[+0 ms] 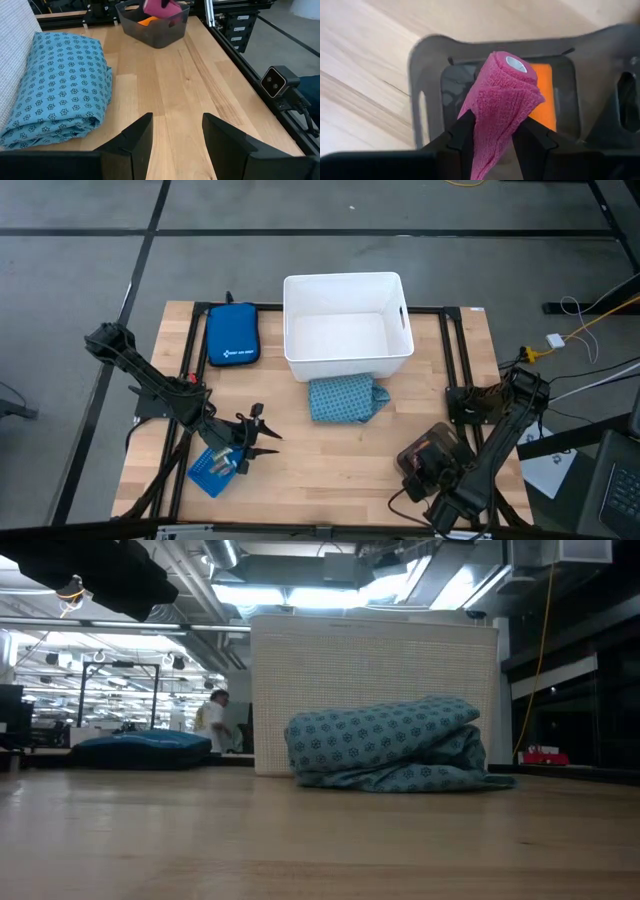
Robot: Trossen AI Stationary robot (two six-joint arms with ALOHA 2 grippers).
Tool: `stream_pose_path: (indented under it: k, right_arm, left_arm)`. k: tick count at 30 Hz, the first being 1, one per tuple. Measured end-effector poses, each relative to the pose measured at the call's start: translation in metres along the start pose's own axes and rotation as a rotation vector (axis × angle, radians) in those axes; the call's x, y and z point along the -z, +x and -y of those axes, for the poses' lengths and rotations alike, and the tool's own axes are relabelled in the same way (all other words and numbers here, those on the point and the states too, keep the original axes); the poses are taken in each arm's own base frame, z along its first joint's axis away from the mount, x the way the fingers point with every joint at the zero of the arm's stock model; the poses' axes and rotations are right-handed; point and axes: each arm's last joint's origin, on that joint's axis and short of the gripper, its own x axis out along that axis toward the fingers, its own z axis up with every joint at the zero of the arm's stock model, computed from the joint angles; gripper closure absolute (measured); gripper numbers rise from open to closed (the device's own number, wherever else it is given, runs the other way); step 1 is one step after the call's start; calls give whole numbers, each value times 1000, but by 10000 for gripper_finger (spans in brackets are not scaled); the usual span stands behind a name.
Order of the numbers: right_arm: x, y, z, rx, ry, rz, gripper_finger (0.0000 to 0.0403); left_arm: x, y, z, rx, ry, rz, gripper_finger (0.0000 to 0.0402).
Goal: Pick & Place Medicine items
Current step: Put the pink bandage into the black bin
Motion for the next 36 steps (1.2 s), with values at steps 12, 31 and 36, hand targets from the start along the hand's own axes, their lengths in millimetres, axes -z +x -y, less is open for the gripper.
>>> stream_pose_path:
  k: [12, 31, 36]
  right_arm:
    - [9, 8, -10, -109, -87, -82, 289]
    - [-12, 14, -25, -125, -291, -180, 289]
    - [-13, 15, -25, -124, -285, -153, 264]
  left_arm:
    - [0, 0, 0, -2, 0, 1, 233]
    - [0, 0, 0, -4, 3, 2, 233]
    - [0, 0, 0, -4, 2, 2, 233]
